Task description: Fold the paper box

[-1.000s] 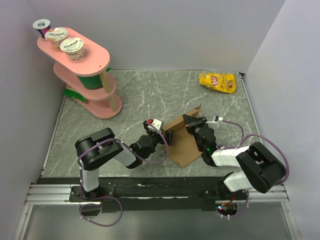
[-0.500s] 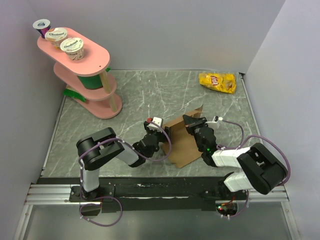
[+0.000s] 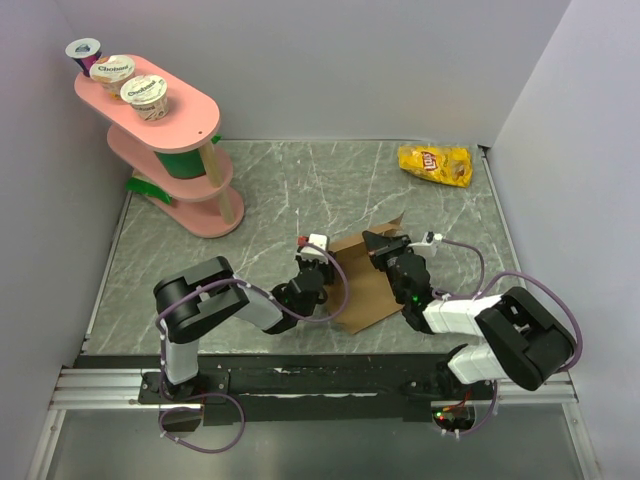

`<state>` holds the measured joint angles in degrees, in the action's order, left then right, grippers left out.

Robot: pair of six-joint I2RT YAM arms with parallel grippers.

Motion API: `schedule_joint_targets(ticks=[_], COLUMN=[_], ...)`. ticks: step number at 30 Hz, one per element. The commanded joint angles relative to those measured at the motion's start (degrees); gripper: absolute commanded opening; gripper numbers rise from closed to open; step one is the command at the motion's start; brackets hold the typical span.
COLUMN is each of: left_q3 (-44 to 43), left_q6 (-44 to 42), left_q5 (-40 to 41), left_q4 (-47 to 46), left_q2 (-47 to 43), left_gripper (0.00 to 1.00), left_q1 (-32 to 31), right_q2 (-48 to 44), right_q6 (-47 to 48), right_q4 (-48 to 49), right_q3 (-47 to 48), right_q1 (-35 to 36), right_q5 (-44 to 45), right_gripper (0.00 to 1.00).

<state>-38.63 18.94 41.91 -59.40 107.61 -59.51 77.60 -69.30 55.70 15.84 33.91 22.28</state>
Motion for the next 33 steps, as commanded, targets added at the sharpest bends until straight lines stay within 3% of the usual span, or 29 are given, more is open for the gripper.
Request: schedule_joint_targets(ticks=[1,6,11,17,23,33], left_q3=[0.1,2.7,7.4,12.5,17.4,16.5], left_q6=[-1.0,0.0,-1.1,-2.6,-5.4,-4.7], left_q5=[13.1,8.7,2.9,-2.5,-10.4,-27.4], left_q4=[10.1,9.9,4.4,-0.3,-3.2,3.8], left_q2=[2.0,0.7,-2.1,-7.0,-12.3,-22.2], left_gripper=[0.41,0.57,0.91,0.99,0.96,0.96], left_q1=[1.9,1.9,1.8,1.8,1.9,2.4], right_q2=[-1.6,-2.4,-3.2,-3.3,-3.0,-3.1], right_q6=[2.7,2.0,1.5,2.1,2.6,3.1], right_q4=[-8.3,-11.0,-14.2,-14.4,-14.0,-14.2], right_q3=[-0.7,-0.4,0.9,1.3,1.5,1.7], right_q1=[0.7,0.7,0.8,0.8,0.7,0.8], right_q5=[0.9,1.4,2.1,2.0,1.5,1.5], right_gripper=[0.0,0.0,0.0,0.0,0.0,0.0])
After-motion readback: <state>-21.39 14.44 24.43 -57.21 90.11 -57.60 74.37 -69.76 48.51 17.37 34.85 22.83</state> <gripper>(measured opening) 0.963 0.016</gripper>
